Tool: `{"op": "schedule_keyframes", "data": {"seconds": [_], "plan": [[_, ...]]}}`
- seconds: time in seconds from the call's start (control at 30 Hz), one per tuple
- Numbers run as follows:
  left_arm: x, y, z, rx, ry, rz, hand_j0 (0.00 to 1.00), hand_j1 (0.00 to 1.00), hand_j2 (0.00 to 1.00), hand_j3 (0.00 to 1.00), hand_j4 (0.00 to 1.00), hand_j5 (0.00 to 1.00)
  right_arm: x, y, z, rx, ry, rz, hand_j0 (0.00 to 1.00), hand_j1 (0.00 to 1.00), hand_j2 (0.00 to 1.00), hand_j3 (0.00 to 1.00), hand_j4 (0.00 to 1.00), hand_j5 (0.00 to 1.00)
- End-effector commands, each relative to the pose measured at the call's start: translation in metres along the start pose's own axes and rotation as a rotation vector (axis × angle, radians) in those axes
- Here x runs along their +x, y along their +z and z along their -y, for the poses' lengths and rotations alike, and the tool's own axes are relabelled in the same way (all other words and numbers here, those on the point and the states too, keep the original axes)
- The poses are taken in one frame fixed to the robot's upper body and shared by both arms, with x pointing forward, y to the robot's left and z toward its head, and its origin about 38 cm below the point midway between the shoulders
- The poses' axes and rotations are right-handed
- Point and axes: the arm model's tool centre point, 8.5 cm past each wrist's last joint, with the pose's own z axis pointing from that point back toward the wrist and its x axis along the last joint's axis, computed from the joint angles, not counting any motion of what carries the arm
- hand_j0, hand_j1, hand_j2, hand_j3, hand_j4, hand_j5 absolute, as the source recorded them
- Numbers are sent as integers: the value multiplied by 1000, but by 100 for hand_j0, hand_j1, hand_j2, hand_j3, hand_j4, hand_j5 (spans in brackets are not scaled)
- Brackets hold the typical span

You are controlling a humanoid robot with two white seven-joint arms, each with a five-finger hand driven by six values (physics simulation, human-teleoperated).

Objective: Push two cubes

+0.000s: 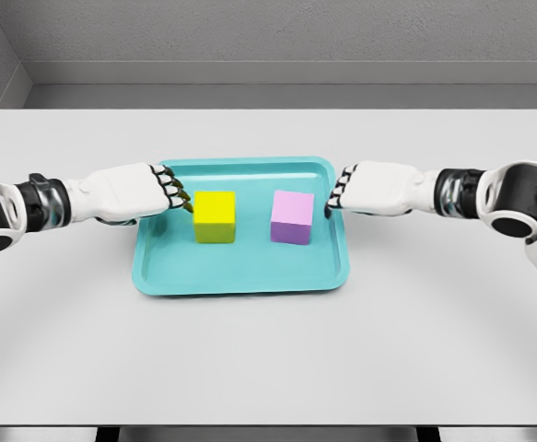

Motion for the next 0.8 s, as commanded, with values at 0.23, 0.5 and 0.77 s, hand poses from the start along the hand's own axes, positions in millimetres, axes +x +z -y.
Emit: {"op": "schedule_keyframes", "data": {"seconds": [0.23, 0.5, 0.77], "plan": [[5, -4, -5, 18, -1, 12, 87, 87, 87, 87, 87, 87, 13, -19, 5, 0, 17, 39, 71, 71, 71, 71, 71, 71], [-1, -1, -1, 7, 11, -2, 87, 87, 87, 87, 87, 87, 17, -28, 13, -9, 25, 58, 71, 71, 71, 71, 71, 71], [-5, 2, 3, -1, 17, -16, 87, 87, 87, 87, 87, 87, 2, -36, 9, 22, 7, 30, 71, 71, 71, 71, 71, 71]]}}
